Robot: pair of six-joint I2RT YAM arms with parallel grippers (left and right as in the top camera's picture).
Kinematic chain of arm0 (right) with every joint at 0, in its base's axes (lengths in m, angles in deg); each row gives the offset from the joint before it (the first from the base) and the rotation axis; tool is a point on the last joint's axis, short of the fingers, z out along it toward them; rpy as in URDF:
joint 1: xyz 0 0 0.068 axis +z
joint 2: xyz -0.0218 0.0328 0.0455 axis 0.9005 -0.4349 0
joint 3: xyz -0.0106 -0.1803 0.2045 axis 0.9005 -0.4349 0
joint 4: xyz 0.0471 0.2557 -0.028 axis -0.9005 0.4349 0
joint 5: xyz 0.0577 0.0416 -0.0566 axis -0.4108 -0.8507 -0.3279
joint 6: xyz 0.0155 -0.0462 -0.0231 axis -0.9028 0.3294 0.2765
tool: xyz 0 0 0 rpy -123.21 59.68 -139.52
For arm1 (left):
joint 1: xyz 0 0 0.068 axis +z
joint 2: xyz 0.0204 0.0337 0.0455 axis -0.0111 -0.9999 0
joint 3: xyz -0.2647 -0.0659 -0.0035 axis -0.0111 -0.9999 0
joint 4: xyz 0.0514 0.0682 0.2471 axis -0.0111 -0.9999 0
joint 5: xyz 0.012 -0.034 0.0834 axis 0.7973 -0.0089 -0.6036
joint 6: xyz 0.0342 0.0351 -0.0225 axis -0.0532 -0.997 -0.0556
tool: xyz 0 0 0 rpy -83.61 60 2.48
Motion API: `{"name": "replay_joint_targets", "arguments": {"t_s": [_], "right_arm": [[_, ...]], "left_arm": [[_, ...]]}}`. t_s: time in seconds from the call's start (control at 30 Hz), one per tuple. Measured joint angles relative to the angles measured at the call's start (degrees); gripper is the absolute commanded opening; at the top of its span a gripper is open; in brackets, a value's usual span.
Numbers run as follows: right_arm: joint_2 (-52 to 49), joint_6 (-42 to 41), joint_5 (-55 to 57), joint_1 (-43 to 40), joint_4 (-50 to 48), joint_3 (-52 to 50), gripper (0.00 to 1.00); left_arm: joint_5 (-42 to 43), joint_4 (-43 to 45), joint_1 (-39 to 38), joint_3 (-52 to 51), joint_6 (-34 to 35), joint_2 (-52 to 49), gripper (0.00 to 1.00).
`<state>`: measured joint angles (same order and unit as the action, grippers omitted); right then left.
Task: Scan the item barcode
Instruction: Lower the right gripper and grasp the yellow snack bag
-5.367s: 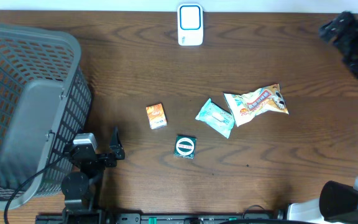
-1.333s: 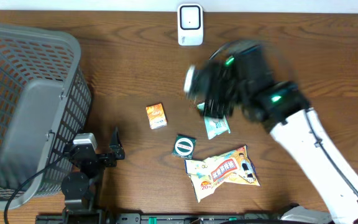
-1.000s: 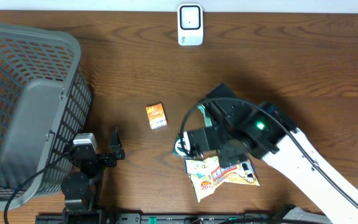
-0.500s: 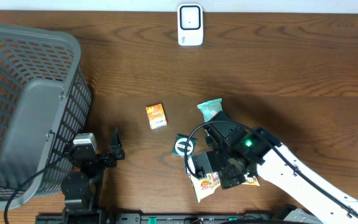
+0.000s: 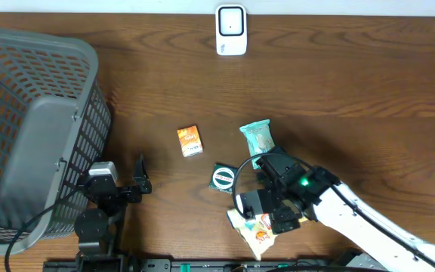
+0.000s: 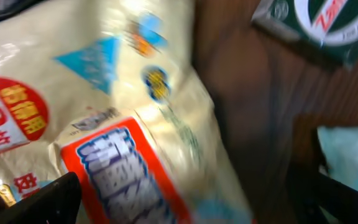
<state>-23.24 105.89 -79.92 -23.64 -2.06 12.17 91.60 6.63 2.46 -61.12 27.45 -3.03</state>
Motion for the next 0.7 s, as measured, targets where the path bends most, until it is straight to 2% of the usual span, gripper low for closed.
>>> {"name": "replay_joint_targets", "arguments": {"t_s": [0.2,0.37,0.5,0.7], "right_arm": [[9.6,-2.0,3.3,-0.2,8.8,5.2,0.99],[14.9,-2.6,0.7,-0.3,17.9,7.5,0.99],[15.3,-2.4,-2.8,-1.1,18.6,5.4,0.99],[15.3,-1.1,-5.0,-3.8,13.9,-1.0,0.99]], "left_arm": [[0.0,0.0,0.0,0.0,0.0,0.0,0.98],[0.0,0.0,0.0,0.0,0.0,0.0,0.98],[0.0,0.0,0.0,0.0,0.0,0.0,0.98],[0.0,0.0,0.0,0.0,0.0,0.0,0.98]]}}
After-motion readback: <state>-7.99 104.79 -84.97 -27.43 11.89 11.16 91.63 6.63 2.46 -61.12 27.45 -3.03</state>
